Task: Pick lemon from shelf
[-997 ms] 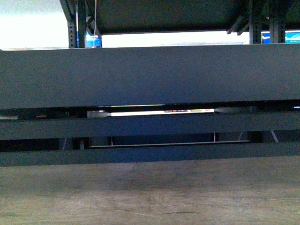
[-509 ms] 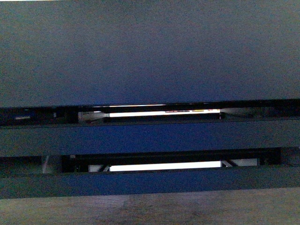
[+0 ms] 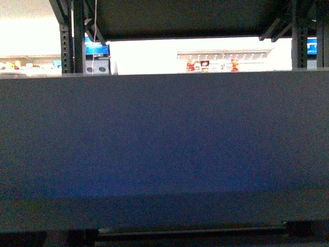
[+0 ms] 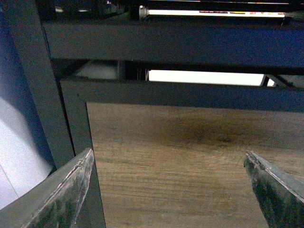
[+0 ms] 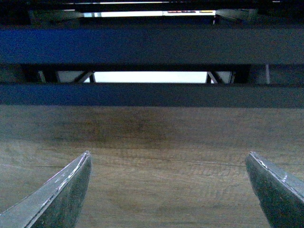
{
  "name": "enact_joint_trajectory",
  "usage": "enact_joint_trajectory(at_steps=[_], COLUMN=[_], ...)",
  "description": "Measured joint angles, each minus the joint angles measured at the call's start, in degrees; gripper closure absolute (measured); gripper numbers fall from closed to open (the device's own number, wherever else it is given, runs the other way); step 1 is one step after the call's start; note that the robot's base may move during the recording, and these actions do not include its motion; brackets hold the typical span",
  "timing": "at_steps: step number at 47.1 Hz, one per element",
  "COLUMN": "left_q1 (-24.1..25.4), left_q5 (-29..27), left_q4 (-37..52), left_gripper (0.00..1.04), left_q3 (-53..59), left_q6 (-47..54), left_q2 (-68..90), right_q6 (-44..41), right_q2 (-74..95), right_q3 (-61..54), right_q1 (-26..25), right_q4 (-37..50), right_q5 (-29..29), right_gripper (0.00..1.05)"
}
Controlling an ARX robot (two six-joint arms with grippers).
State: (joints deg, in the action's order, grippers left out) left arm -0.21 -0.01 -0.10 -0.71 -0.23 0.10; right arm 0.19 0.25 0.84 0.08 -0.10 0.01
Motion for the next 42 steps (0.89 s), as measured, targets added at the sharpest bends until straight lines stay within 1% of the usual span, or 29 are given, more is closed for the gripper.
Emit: enact_joint_trajectory(at_steps=[42], left_q1=[0.0], left_q5=[0.02], left_q4=[0.0], left_gripper=[0.08], left_q3=[0.0], left_q6=[0.0], left_q2=[0.0], right_q6=[-0.02], right_q2=[-0.02], right_q3=[0.0], right_q1=[0.02], right_q4=[0.0], right_q5=[-0.07], right_gripper=[0.08])
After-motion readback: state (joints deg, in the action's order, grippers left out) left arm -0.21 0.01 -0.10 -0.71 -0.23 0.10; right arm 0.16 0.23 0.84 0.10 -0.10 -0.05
